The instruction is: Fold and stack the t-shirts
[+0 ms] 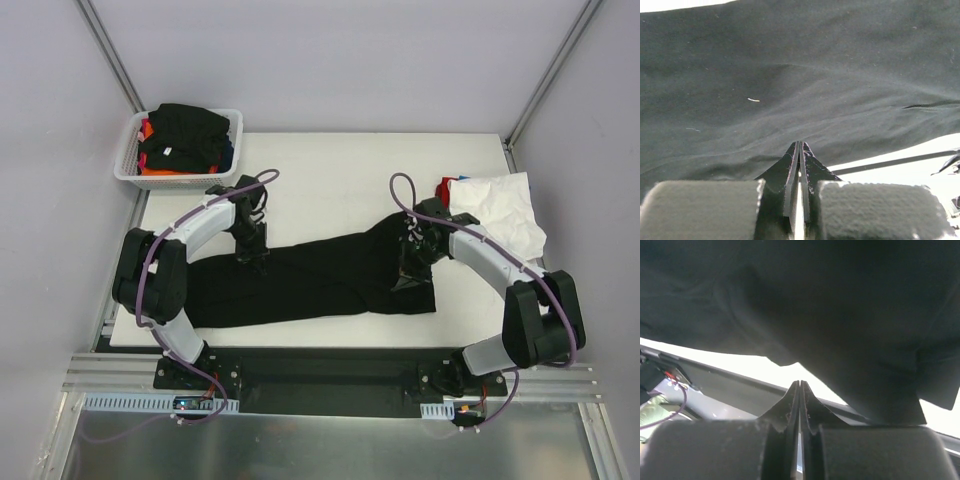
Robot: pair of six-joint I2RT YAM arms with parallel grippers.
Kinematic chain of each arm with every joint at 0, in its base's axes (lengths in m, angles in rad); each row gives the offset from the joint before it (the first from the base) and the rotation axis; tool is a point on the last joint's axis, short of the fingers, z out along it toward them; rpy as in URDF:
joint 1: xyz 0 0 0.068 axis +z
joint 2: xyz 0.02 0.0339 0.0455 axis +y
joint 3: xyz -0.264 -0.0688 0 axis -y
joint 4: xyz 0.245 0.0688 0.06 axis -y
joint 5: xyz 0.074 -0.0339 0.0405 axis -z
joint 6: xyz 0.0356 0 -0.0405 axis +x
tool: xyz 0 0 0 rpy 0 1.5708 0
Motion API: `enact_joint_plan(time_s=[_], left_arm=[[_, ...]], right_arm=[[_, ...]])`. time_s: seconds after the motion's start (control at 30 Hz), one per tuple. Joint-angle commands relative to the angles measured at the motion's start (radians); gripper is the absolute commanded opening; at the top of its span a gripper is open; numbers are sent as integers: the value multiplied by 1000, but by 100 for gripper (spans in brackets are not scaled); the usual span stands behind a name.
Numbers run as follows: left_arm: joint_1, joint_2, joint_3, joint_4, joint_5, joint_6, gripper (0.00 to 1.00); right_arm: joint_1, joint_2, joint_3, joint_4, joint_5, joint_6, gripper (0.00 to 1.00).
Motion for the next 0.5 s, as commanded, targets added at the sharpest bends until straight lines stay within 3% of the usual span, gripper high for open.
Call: enact_joint_plan(time_s=[0.0, 0.27, 0.47], left_arm=[[-3, 31, 55, -20, -30, 21, 0], [-3, 138, 182, -23, -46, 50, 0], [-8, 148, 172, -14, -67, 13, 0]], right_arm=[[-22, 28, 54, 34, -39, 26, 1], [-11, 30, 16, 120, -71, 116, 1], [50, 93, 11, 247, -77, 202, 1]])
